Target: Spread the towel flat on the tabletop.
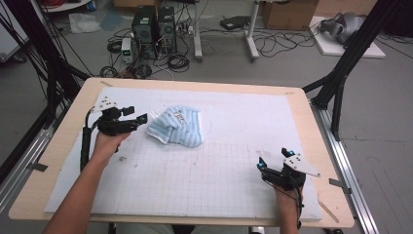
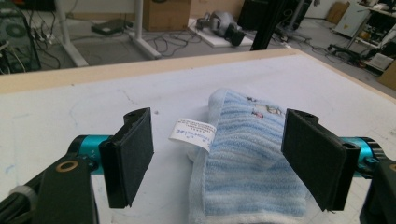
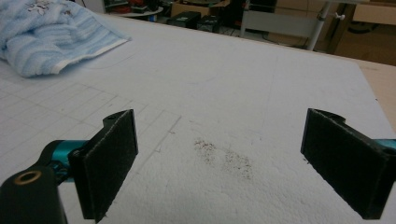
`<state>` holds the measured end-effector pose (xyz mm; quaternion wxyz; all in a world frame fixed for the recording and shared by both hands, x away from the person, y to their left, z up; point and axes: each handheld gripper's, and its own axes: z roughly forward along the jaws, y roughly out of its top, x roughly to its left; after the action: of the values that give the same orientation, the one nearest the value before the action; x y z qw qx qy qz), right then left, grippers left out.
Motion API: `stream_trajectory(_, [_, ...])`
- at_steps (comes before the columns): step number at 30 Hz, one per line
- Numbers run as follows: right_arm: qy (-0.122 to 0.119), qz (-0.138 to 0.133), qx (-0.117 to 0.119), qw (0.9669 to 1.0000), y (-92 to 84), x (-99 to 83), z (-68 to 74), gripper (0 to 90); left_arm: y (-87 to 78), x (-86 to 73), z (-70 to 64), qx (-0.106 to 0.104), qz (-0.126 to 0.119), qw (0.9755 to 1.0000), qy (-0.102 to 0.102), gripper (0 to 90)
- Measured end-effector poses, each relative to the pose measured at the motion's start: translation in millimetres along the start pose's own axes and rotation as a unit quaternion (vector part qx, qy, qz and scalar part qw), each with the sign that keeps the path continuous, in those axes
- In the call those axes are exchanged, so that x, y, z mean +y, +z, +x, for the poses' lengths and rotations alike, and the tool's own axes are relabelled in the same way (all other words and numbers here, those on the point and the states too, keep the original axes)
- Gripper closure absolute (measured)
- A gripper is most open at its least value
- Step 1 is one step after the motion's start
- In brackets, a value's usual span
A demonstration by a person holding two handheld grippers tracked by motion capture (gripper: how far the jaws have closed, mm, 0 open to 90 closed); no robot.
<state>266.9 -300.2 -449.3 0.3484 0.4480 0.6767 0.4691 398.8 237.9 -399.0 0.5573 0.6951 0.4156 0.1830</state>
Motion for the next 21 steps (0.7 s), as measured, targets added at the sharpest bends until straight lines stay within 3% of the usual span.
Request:
stream_trajectory(5, [0.001,0.003,0.001,1.0,-0.1,0.2,1.0,10.1,21.1,-7.3,-1.4,0.001,0.025,0.9997,-0.004,27.1])
stream_trajectory(17, [0.0,0.002,0.001,1.0,-0.2,0.0,1.2,10.1,41.0,-19.5,-2.6,0.0,0.077,0.997,0.005,33.6])
stream_trajectory(21, [0.0,0.002,0.001,1.0,-0.3,0.0,1.2,10.1,45.1,-24.8,-1.0,0.0,0.105,0.9944,0.007,46.0])
